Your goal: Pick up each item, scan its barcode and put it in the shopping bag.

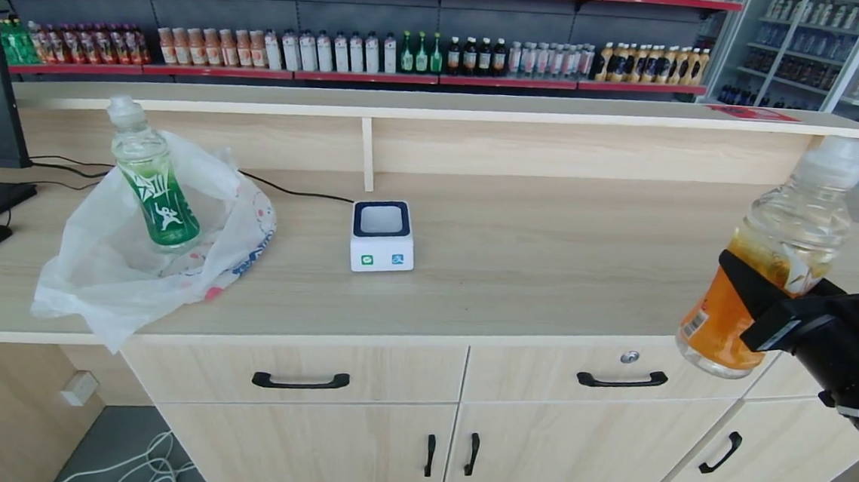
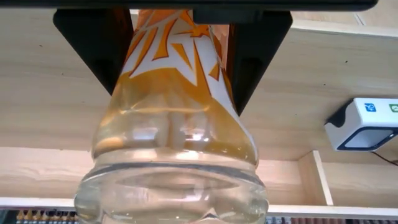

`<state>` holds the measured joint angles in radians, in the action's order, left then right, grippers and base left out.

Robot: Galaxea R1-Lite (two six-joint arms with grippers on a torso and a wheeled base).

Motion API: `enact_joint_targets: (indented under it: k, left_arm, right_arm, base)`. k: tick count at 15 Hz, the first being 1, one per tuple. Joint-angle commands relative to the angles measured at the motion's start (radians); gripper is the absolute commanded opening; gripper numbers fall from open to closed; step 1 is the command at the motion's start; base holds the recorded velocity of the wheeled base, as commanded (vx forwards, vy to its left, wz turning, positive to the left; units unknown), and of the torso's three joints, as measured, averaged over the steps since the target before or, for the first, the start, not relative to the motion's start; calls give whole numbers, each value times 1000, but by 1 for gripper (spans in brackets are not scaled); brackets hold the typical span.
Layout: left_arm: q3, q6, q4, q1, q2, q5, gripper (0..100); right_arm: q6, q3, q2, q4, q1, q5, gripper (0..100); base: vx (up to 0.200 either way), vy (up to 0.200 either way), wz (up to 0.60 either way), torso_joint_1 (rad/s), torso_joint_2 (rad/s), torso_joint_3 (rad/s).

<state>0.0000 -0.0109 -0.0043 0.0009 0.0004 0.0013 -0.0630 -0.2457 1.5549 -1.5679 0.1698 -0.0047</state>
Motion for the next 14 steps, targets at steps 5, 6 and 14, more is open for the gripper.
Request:
enact_joint_targets:
  k: [5, 6, 14]
  left_arm:
    - [0, -6, -3, 1, 0, 2, 100]
    - [0, -6, -3, 1, 0, 2, 100]
    - [0, -12, -5, 1, 1, 2, 100]
  right_arm:
    - [12, -6, -15, -3, 0, 0, 0]
    - [15, -7, -15, -3, 0, 0, 0]
    - [17, -41, 2, -3, 0, 2, 0]
  base:
    - [0, 200, 0, 9, 4, 0]
    - [0, 200, 0, -2, 12, -2]
    - [0, 200, 0, 1, 1, 3]
